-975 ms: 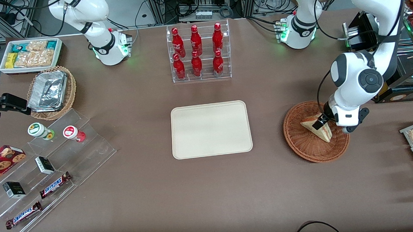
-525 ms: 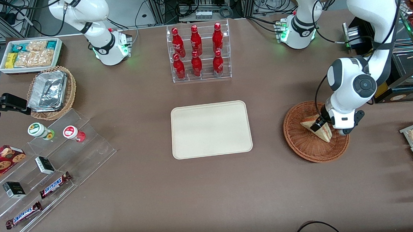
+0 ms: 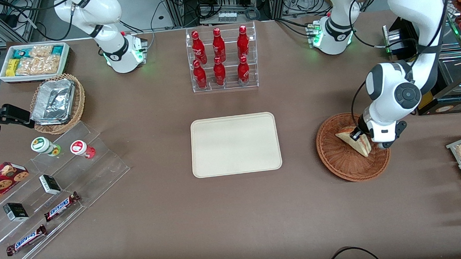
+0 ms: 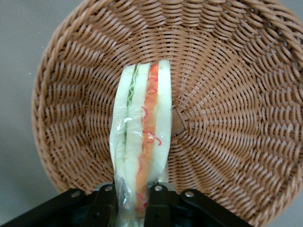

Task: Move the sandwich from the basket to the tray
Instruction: 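Close the left gripper on the sandwich's wrapped edge, then lift the sandwich and carry it with the left gripper over the tray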

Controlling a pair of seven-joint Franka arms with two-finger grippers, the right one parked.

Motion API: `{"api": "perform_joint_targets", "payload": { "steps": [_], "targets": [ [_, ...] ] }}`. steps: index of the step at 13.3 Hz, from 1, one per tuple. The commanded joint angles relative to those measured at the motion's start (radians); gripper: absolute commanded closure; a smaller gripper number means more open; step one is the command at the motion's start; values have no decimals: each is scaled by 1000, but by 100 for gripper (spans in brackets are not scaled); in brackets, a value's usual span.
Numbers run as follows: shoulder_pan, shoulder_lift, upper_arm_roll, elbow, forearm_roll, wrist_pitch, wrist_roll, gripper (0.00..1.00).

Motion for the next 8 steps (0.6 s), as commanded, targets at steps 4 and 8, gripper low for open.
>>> {"api": "perform_joint_targets", "payload": {
  "steps": [4, 8],
  "targets": [
    [-11, -56, -87, 181, 16, -315, 108, 100],
    [-12, -45, -242, 243, 16, -360, 106, 100]
  ]
}}
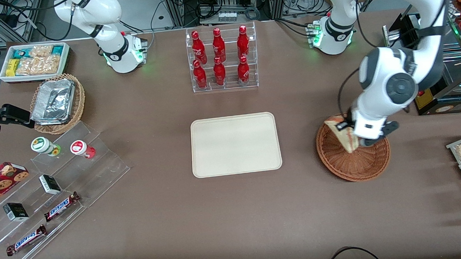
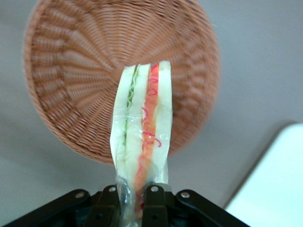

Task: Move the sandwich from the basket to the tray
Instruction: 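Lift the sandwich and carry it with the left gripper over the tray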

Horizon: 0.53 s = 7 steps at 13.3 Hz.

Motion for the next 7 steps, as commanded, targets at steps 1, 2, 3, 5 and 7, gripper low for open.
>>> {"api": "perform_joint_targets", "payload": {
  "steps": [1, 2, 3, 5, 7],
  "targets": [
    [-13, 34, -87, 48, 14, -18, 4, 100],
    [-33, 64, -103, 74, 14, -16, 4, 100],
    [-65, 92, -109, 101, 12, -16, 4, 100],
    [-155, 152, -109, 166, 14, -16, -6, 100],
    [-230, 192, -109, 220, 15, -18, -11, 100]
  ]
}}
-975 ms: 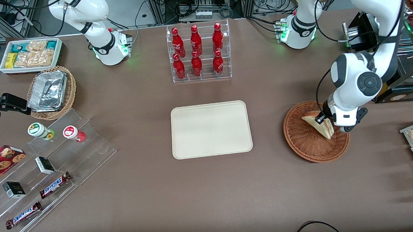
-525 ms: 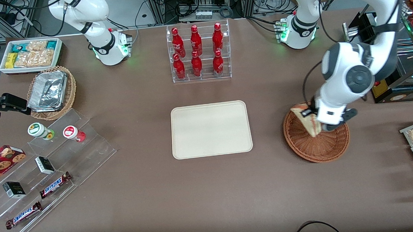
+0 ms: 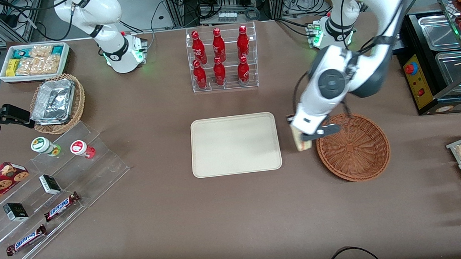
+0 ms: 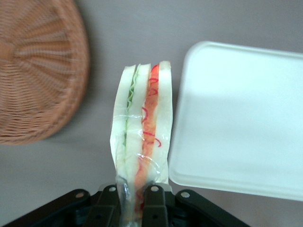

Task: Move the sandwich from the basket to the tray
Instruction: 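Lift the sandwich and carry it with the left gripper over the tray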

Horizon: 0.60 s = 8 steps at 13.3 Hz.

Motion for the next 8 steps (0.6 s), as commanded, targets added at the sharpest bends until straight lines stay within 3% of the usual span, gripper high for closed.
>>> {"api": "perform_joint_targets", "payload": {
  "steps": [1, 4, 8],
  "targets": [
    [-91, 77, 8, 111, 15, -18, -10, 100],
    [-174, 158, 11, 203, 26, -24, -57, 100],
    [-237, 269, 9, 296, 156, -21, -218, 100]
  ]
}}
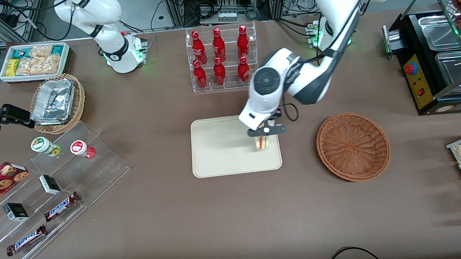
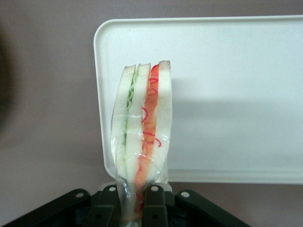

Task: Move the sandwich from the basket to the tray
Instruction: 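Lift the sandwich and carry it with the left gripper over the tray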

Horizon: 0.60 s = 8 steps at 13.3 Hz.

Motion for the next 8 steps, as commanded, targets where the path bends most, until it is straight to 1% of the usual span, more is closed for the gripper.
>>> {"api": "perform_joint_targets", "payload": {
  "steps": [1, 8],
  "targets": [
    [-35, 104, 10, 115, 44, -18, -64, 100],
    [-95, 260, 10, 293, 44, -16, -87, 100]
  ]
}}
